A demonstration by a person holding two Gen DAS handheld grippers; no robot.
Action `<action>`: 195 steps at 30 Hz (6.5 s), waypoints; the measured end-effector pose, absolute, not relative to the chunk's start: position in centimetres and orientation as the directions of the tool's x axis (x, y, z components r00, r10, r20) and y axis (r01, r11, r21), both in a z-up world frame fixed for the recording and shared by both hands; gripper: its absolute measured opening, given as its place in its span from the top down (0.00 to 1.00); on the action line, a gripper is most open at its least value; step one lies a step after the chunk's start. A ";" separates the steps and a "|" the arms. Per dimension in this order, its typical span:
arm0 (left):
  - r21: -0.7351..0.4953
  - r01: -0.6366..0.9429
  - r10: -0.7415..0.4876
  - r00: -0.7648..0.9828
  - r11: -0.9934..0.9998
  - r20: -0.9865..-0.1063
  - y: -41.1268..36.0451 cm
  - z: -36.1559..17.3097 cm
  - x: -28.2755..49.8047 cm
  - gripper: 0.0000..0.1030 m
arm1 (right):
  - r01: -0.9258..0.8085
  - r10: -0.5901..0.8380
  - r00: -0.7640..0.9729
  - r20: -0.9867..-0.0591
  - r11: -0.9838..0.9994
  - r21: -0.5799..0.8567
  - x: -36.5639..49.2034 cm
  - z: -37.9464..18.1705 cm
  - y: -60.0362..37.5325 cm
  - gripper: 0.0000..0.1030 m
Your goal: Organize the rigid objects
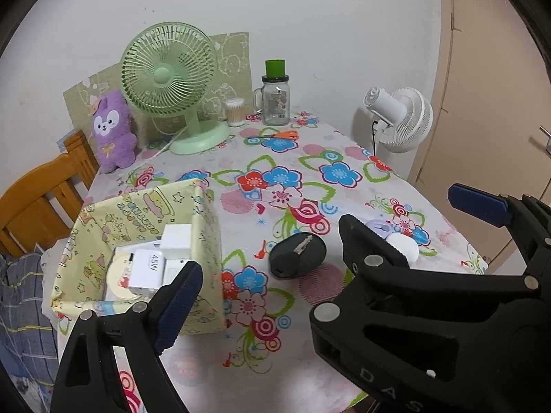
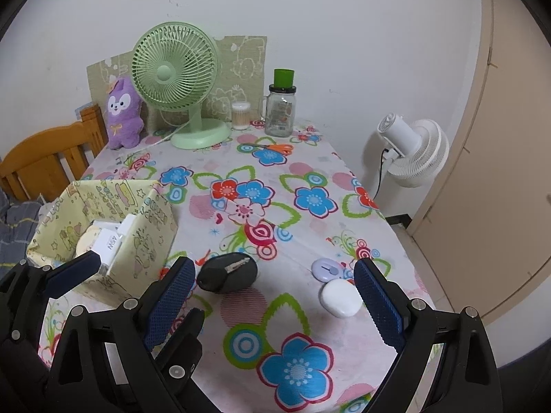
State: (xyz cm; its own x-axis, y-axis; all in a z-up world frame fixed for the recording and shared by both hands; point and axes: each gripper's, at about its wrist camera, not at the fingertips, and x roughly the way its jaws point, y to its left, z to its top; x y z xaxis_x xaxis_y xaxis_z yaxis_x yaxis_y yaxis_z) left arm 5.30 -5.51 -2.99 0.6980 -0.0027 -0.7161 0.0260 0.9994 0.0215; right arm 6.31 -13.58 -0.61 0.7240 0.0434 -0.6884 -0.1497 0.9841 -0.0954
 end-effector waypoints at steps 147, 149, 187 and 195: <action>-0.035 0.021 -0.040 0.613 0.999 -0.789 -7.9 -9.9 11.3 0.65 | -0.078 -0.019 0.625 -0.781 0.993 -0.087 13.1 -10.7 -19.7 0.54; -0.033 0.023 -0.040 0.616 0.999 -0.786 -7.9 -9.7 11.0 0.65 | -0.074 -0.022 0.629 -0.777 0.993 -0.088 12.7 -10.4 -19.7 0.54; 0.012 -0.010 0.016 0.709 1.000 -0.705 -6.6 -4.3 5.1 0.65 | -0.088 0.006 0.719 -0.695 0.993 -0.082 5.7 -3.1 -17.6 0.54; 0.023 -0.029 0.036 0.718 0.999 -0.695 -5.5 -3.0 4.5 0.65 | -0.109 0.030 0.732 -0.681 0.991 -0.074 5.2 -1.8 -16.4 0.54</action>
State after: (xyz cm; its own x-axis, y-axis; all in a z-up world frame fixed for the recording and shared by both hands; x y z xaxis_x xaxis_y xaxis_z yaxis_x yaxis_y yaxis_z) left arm 4.53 -5.54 -3.02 0.7180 0.0364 -0.6951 -0.0288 0.9993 0.0226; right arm 5.19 -16.44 -1.84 0.7317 0.0296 -0.6809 -0.1086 0.9914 -0.0735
